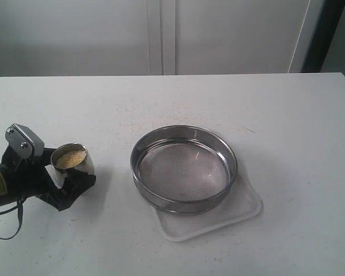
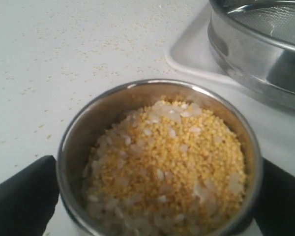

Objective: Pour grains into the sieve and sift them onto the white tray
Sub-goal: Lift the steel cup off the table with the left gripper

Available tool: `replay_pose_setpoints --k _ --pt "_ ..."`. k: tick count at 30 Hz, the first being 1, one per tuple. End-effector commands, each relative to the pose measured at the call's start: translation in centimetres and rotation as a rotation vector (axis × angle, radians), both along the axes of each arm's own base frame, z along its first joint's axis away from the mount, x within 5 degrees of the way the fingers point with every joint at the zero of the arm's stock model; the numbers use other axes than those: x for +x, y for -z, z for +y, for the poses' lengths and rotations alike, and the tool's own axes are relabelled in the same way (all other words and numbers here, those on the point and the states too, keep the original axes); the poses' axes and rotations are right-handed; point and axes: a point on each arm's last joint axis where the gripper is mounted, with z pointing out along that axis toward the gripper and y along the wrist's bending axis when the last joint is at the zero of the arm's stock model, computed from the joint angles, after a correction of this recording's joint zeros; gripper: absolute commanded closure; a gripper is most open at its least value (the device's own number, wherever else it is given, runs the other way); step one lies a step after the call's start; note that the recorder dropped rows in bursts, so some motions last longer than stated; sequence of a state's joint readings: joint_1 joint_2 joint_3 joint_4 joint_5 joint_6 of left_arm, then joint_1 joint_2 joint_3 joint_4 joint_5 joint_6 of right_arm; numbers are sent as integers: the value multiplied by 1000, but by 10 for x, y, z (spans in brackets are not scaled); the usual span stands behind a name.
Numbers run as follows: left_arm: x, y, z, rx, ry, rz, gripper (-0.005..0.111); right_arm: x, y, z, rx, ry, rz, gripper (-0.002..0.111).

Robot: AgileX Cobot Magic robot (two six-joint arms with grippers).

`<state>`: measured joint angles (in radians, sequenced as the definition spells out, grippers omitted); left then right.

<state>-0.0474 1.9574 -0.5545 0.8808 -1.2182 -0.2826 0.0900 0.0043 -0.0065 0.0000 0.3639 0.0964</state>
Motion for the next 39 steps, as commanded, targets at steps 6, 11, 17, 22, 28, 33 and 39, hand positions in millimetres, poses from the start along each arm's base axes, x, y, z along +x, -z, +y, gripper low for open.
replay_pose_setpoints --k 6,11,17,22,28,33,39 --pt "12 0 -3 -8 9 -19 2 0 1 0 1 0 -11 108" --pt "13 0 -3 -11 9 -20 2 0 1 0 1 0 -11 108" --pt "15 -1 -3 -9 13 -30 2 0 1 0 1 0 -11 108" --pt "23 -4 -5 -24 20 -38 2 0 1 0 1 0 -11 108" --pt "25 3 -5 -25 29 -19 2 0 1 0 1 0 -11 108" --pt "24 11 -5 -24 29 8 2 0 1 0 1 0 -11 108" --pt "24 13 -6 -27 33 18 7 0 1 0 1 0 -11 108"
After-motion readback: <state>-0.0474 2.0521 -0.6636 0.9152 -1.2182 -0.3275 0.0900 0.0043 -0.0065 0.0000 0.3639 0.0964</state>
